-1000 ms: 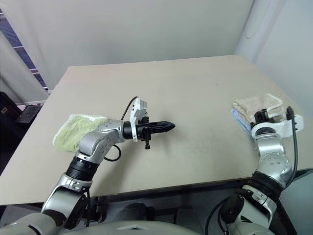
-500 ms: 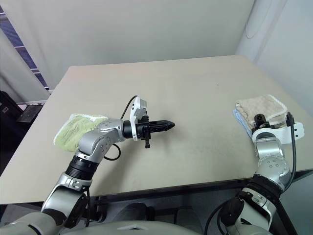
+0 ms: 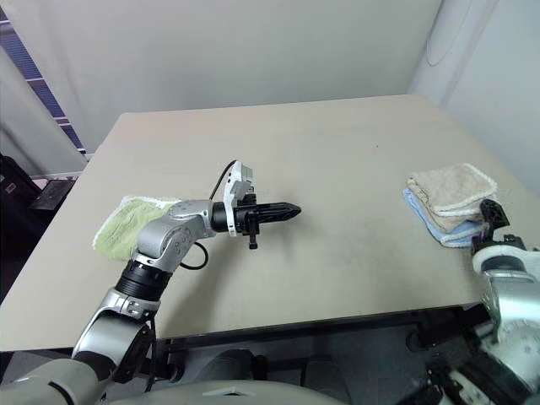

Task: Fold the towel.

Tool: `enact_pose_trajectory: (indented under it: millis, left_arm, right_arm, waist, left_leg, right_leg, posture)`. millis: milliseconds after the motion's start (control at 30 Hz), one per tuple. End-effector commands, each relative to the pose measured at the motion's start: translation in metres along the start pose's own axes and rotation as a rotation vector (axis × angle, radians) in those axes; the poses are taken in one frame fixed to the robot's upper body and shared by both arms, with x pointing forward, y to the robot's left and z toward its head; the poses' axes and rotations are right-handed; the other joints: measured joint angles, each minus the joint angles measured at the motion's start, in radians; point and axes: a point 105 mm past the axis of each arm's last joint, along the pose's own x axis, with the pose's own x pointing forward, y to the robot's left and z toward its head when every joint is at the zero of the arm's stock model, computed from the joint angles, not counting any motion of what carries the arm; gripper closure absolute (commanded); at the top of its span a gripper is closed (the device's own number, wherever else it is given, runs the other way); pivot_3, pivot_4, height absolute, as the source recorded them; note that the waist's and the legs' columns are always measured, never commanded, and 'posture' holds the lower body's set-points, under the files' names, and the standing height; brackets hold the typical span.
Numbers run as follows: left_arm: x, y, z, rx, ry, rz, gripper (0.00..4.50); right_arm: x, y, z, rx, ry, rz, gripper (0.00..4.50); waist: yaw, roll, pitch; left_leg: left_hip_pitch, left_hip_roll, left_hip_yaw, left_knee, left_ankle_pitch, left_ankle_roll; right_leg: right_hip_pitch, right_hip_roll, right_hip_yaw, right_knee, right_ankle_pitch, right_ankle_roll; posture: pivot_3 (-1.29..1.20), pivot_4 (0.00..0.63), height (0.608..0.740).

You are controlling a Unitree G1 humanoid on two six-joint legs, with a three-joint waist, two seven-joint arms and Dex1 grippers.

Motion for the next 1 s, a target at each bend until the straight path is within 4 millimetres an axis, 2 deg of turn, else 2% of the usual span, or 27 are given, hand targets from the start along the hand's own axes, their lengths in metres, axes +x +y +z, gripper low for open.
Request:
enact_pose_trajectory:
  millis: [33, 100, 167, 267, 333, 467, 567, 700, 800, 867, 1000]
  left_arm:
    - [-0.007, 0.001, 0.013, 0.049, -0.016, -0.017, 4.5]
    - [-0.011, 0.004, 0.013, 0.045, -0.011, -0.011, 4.5]
    - [-0.016, 0.006, 0.014, 0.054, -0.002, -0.005, 4.5]
    - [-0.027, 0.006, 0.016, 0.083, 0.003, -0.011, 4.5]
    - [-0.038, 0.001, 0.018, 0.115, -0.01, -0.037, 4.5]
    - [-0.062, 0.005, 0.021, 0.188, -0.016, 0.024, 4.5]
    - [-0.09, 0.011, 0.032, 0.233, -0.058, 0.104, 4.5]
    - [-0.124, 0.009, 0.022, 0.213, 0.023, 0.171, 4.5]
    - [-0.143, 0.004, 0.01, 0.196, 0.074, 0.214, 3.9]
    - [-0.153, 0.003, 0.005, 0.193, 0.093, 0.25, 3.27]
    - [-0.17, -0.005, 0.001, 0.205, 0.124, 0.3, 1.74]
  right_arm:
    - [-0.024, 0.045, -0.026, -0.267, 0.198, 0.244, 0.04]
    - [-0.036, 0.057, -0.046, -0.48, 0.31, 0.334, 0.04]
    - [-0.044, 0.072, -0.06, -0.596, 0.399, 0.457, 0.04]
    - [-0.051, 0.102, -0.068, -0.787, 0.431, 0.671, 0.04]
    - [-0.053, 0.114, -0.077, -0.919, 0.439, 0.793, 0.04]
    - [-0.051, 0.11, -0.099, -1.021, 0.577, 0.914, 0.04]
    - [-0.051, 0.103, -0.116, -1.063, 0.691, 0.978, 0.04]
    - [-0.036, 0.095, -0.125, -1.096, 0.722, 0.997, 0.04]
    - [-0.031, 0.092, -0.131, -1.11, 0.74, 1.023, 0.0]
    - [-0.028, 0.09, -0.133, -1.117, 0.747, 1.026, 0.0]
    - [-0.025, 0.088, -0.133, -1.112, 0.776, 1.045, 0.0]
  waist:
    - [-0.004, 0.002, 0.0]
    - [-0.015, 0.003, 0.001]
    - [-0.027, 0.002, 0.002]
    - [-0.028, -0.001, 0.004]
    - [-0.027, -0.001, 0.004]
    - [-0.021, -0.003, 0.005]
    - [-0.017, -0.004, 0.006]
    - [-0.016, -0.004, 0.006]
    - [-0.008, -0.004, 0.006]
    - [0.001, -0.004, 0.006]
    - [0.007, -0.004, 0.006]
  left_leg:
    - [0.0, 0.0, 0.0, 0.0, 0.0, 0.0]
    - [0.0, 0.0, 0.001, 0.001, 0.0, 0.001]
    - [0.0, 0.0, 0.001, 0.001, 0.0, 0.0]
    - [0.002, 0.002, 0.001, 0.002, -0.002, -0.002]
    - [0.002, 0.002, 0.001, 0.002, -0.002, -0.002]
    - [0.0, 0.003, 0.001, 0.0, -0.002, -0.003]
    - [-0.001, 0.003, 0.001, -0.002, -0.002, -0.002]
    - [-0.002, 0.003, 0.001, -0.003, -0.005, 0.001]
    - [-0.002, 0.002, 0.001, -0.003, -0.005, 0.002]
    - [-0.002, 0.002, 0.001, -0.003, -0.005, 0.001]
    - [-0.002, 0.002, 0.001, -0.004, -0.005, 0.001]
  right_leg:
    - [0.0, 0.0, 0.0, 0.0, 0.0, 0.0]
    - [0.0, 0.0, 0.001, -0.001, 0.0, 0.0]
    - [0.001, 0.0, 0.001, -0.001, 0.0, 0.0]
    - [0.003, -0.001, -0.002, -0.002, 0.0, -0.001]
    - [0.003, -0.002, -0.003, -0.003, 0.0, -0.001]
    - [0.0, -0.002, -0.004, -0.006, 0.0, -0.002]
    - [-0.002, -0.002, -0.004, -0.012, 0.001, -0.001]
    - [-0.002, -0.002, -0.004, -0.016, 0.001, -0.001]
    - [-0.002, -0.003, -0.004, -0.017, 0.001, -0.001]
    - [-0.002, -0.003, -0.004, -0.017, 0.001, -0.001]
    - [-0.002, -0.003, -0.004, -0.016, 0.001, -0.001]
  posture:
    - [0.0, 0.0, 0.74]
    - [0.0, 0.0, 0.74]
    - [0.0, 0.0, 0.74]
    - [0.0, 0.0, 0.74]
    - [0.0, 0.0, 0.74]
    - [0.0, 0.0, 0.74]
    - [0.0, 0.0, 0.74]
    - [0.0, 0.0, 0.74]
    - [0.0, 0.0, 0.74]
    - [0.0, 0.0, 0.74]
    - [0.0, 0.0, 0.74]
